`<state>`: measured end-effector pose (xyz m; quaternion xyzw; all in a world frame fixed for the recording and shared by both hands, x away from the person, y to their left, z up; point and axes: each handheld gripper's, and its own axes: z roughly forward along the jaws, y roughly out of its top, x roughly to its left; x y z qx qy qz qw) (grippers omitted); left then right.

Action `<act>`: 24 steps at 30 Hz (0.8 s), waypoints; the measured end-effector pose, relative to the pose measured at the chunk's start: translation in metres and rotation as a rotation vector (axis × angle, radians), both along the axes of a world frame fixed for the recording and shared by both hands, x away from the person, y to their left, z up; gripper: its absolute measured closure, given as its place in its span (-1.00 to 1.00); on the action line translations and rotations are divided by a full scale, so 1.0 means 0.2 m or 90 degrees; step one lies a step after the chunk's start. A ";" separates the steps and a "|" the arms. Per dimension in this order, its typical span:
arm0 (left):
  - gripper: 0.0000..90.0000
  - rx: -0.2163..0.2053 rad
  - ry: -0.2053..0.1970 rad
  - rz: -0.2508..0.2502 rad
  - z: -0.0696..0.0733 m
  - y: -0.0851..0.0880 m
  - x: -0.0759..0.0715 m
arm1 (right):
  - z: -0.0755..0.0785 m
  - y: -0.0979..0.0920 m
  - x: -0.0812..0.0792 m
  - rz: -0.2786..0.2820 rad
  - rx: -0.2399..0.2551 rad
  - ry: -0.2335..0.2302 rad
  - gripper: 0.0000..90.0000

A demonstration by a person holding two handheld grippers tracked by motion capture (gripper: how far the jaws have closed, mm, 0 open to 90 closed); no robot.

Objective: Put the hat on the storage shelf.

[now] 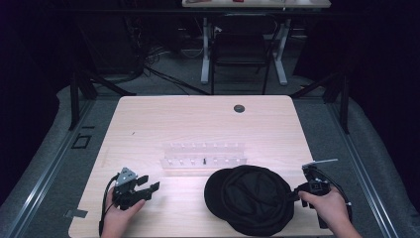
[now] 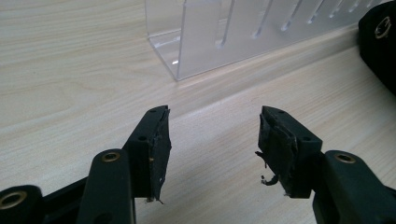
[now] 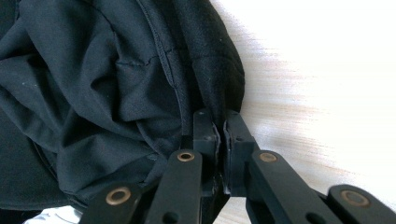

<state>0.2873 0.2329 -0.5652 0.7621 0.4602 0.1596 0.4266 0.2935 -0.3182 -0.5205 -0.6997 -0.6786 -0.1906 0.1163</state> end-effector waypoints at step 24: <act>-0.02 -0.001 0.002 0.003 0.00 0.00 0.00 | 0.10 -0.03 0.00 0.002 0.067 -0.008 0.94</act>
